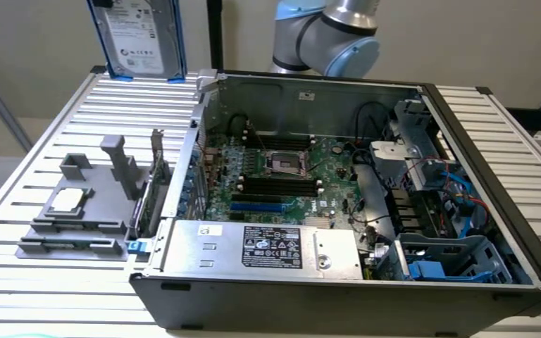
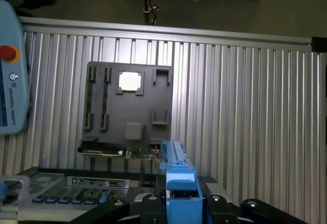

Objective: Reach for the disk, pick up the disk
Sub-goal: 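Pick up the disk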

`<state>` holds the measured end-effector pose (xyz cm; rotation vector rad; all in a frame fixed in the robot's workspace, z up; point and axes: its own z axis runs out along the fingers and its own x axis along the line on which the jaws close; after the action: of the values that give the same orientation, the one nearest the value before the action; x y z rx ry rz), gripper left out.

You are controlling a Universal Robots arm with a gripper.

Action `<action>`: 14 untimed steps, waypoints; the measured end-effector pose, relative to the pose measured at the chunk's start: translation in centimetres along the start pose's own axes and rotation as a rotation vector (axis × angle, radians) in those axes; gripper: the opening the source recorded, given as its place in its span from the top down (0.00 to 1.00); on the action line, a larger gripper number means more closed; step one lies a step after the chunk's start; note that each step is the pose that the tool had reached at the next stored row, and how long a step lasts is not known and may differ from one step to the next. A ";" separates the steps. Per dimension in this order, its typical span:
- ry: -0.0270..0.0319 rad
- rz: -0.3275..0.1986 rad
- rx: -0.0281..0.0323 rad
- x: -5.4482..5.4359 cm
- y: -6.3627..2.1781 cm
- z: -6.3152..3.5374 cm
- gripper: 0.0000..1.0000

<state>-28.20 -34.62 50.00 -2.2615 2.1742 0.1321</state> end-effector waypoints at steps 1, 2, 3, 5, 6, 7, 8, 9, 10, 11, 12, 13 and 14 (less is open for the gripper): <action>-0.0017 0.000 0.0000 0.0 -0.45 -0.06 0.67; -0.0032 0.000 -0.0002 0.1 -0.89 -0.12 0.67; -0.0047 0.000 -0.0003 0.2 -1.33 -0.18 0.67; -0.0074 0.000 -0.0006 0.3 -2.25 -0.29 0.67; -0.0084 0.000 -0.0008 0.4 -2.70 -0.35 0.67; -0.0095 0.000 -0.0010 0.4 -3.14 -0.41 0.67; -0.0106 0.000 -0.0010 0.5 -3.60 -0.48 0.67; -0.0114 -0.001 -0.0014 0.6 -4.04 -0.58 0.67; -0.0117 0.000 -0.0024 0.7 -4.49 -0.74 0.67; -0.0117 0.000 -0.0032 0.9 -4.92 -0.92 0.67; -0.0118 0.000 -0.0036 1.0 -5.35 -1.09 0.67; -0.0118 0.000 -0.0040 1.2 -5.78 -1.25 0.67; -0.0119 0.000 -0.0040 1.4 -6.26 -1.36 0.67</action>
<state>-21.82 -35.80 50.91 -2.2571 2.1699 0.1496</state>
